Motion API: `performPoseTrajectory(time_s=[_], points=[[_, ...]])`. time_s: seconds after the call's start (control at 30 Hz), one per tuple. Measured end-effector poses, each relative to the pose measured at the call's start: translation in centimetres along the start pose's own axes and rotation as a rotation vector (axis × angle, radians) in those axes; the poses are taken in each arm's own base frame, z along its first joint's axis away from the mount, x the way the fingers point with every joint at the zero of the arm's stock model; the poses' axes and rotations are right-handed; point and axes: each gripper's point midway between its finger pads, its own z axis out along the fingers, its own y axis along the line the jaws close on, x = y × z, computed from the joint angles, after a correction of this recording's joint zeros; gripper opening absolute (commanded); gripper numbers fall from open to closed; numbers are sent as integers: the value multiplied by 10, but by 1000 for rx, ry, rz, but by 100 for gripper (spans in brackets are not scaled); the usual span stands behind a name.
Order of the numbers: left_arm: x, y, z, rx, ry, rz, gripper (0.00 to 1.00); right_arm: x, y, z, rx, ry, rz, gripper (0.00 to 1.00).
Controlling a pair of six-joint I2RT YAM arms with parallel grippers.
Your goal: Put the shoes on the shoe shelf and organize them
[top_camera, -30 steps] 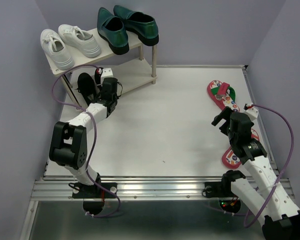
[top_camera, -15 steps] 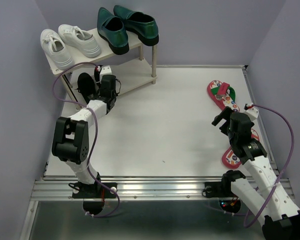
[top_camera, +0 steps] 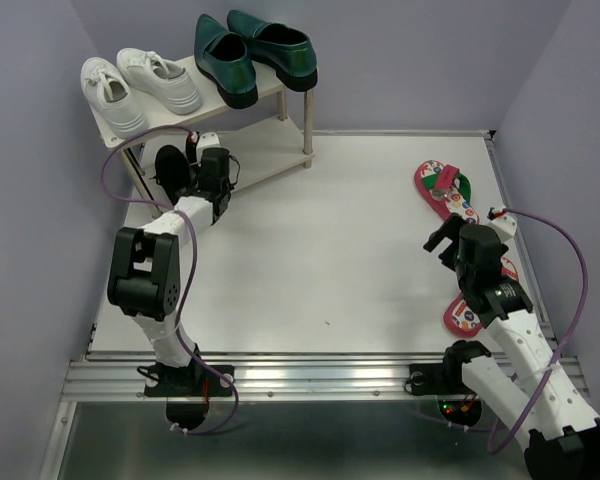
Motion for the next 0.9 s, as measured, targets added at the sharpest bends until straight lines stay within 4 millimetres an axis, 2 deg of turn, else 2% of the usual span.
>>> performPoseTrajectory(time_s=[0.03,0.07,0.1,0.2,0.27,0.4,0.47,0.6,0.67,0.77,0.9], points=[[0,0,0,0,3,-4,22,1,0,0,1,2,-1,100],[-1,-1,1,4,6,-5,32,1,0,1,3,5,-3,100],[-2,-1,2,8,7,-11,55,2,-1,1,4,7,-4,100],[-9,-2,4,13,-9,-46,86,2,-1,1,5,8,-5,100],[-10,-2,5,13,-13,-60,90,2,-1,1,6,8,-5,100],[-11,-4,3,27,-9,-77,91,2,-1,1,7,10,-5,100],[-11,-3,-4,37,-9,-89,91,3,-1,1,7,10,-5,100],[-22,0,-30,54,-34,-129,91,3,-1,1,8,11,-5,100],[-32,-3,-50,73,-62,-151,91,3,-1,2,9,13,-6,100],[-38,-20,-80,127,-94,-168,91,4,-1,3,11,17,-7,100],[-28,-38,-108,183,-80,-154,91,5,-1,3,9,21,-2,100]])
